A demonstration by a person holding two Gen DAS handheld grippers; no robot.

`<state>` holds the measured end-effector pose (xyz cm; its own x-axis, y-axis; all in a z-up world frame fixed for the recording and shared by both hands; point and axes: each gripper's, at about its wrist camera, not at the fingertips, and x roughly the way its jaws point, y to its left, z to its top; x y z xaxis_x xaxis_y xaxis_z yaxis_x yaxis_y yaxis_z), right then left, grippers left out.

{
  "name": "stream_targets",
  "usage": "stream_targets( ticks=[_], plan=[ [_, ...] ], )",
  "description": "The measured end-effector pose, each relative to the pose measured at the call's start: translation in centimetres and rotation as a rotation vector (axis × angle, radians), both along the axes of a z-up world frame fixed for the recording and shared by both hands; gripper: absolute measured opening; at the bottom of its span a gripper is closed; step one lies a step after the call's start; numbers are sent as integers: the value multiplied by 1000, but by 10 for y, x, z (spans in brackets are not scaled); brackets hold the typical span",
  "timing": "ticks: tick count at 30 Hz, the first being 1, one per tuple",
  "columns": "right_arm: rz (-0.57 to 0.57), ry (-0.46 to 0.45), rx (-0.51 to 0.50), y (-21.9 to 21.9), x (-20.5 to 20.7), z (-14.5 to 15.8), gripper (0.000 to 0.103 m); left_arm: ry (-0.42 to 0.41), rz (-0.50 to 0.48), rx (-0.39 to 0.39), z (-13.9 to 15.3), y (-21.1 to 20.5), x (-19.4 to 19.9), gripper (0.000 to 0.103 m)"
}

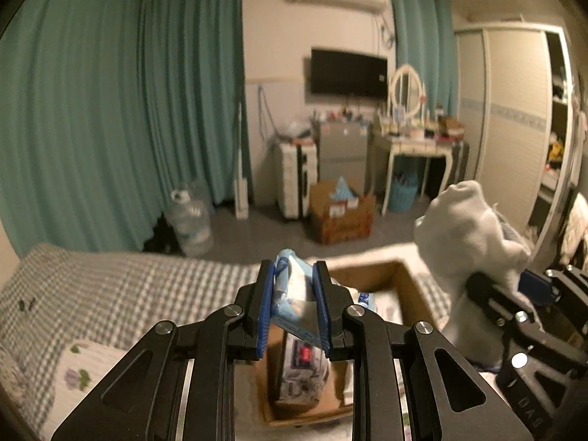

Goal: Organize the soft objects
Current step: 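Carry the blue tissue pack and white sock into the box and release both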

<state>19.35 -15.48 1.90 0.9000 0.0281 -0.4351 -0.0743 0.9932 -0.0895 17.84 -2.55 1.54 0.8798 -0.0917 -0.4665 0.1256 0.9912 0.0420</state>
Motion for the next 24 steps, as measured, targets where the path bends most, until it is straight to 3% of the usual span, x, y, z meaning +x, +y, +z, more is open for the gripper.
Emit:
stream_targets(
  ticks=[7, 12, 20, 24],
  plan=[
    [9, 140, -7, -4, 55, -69, 28, 107, 3, 34, -49, -12, 39, 20],
    [8, 214, -3, -8, 71, -109, 28, 170, -10, 53, -80, -19, 54, 21],
    [1, 257, -4, -14, 88, -128, 32, 187, -2, 60, -87, -22, 66, 28],
    [5, 248, 16, -14, 82, -123, 33, 197, -14, 12, -83, -16, 68, 34]
  ],
)
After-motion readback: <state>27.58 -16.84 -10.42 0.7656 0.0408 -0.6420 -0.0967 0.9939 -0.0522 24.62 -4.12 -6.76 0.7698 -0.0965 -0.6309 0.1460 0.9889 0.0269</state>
